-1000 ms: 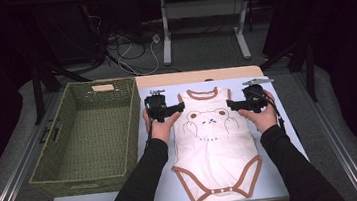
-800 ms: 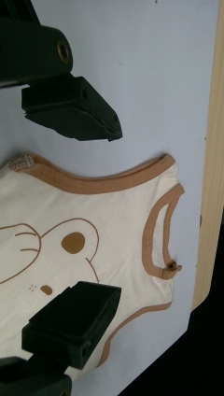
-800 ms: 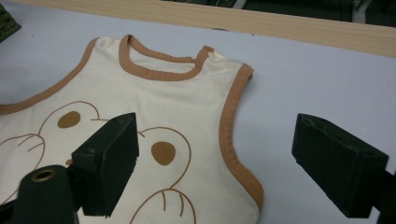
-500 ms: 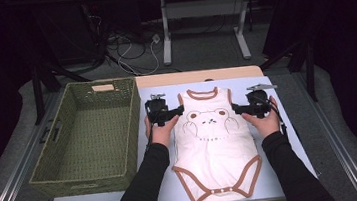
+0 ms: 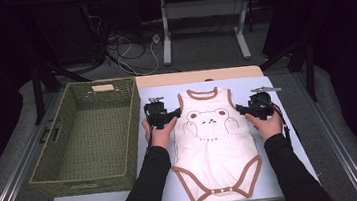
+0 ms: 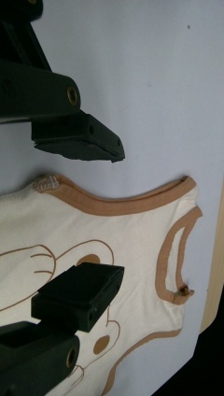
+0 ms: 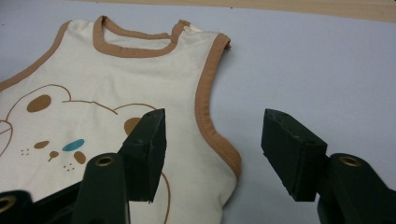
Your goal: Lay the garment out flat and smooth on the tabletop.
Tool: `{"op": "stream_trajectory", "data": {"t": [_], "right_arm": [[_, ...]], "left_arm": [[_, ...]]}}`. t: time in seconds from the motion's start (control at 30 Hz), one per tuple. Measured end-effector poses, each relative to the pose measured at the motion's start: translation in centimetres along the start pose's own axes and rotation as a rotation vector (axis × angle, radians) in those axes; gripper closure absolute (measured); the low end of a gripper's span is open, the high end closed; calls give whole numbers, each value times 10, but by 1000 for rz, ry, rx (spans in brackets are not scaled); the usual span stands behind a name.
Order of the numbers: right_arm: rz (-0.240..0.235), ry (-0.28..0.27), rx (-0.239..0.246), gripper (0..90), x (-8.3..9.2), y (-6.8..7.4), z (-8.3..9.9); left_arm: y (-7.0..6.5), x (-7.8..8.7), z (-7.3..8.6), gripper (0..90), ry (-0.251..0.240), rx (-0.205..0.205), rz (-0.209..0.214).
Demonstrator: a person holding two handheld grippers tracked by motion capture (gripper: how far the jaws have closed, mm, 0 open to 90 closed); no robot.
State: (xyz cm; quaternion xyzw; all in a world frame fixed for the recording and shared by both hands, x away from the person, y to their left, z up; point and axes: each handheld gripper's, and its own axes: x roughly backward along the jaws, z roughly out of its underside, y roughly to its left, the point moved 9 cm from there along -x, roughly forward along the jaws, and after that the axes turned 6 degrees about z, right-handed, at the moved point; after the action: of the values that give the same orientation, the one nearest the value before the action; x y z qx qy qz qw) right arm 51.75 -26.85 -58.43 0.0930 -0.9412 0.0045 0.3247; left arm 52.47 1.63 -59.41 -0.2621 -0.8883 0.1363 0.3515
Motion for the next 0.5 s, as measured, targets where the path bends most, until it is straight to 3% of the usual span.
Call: {"op": "stream_trajectory", "data": {"t": [0.1,0.33,0.5], "right_arm": [[3,-2,-7,425,0,-2,2],[-4,-12,-30,456,4,-4,1],[-26,14,-39,464,1,-1,4]], "left_arm": [[0,-1,2,413,-4,52,24],[8,-2,7,453,26,65,-3],[9,-3,10,503,53,76,-14]]}}
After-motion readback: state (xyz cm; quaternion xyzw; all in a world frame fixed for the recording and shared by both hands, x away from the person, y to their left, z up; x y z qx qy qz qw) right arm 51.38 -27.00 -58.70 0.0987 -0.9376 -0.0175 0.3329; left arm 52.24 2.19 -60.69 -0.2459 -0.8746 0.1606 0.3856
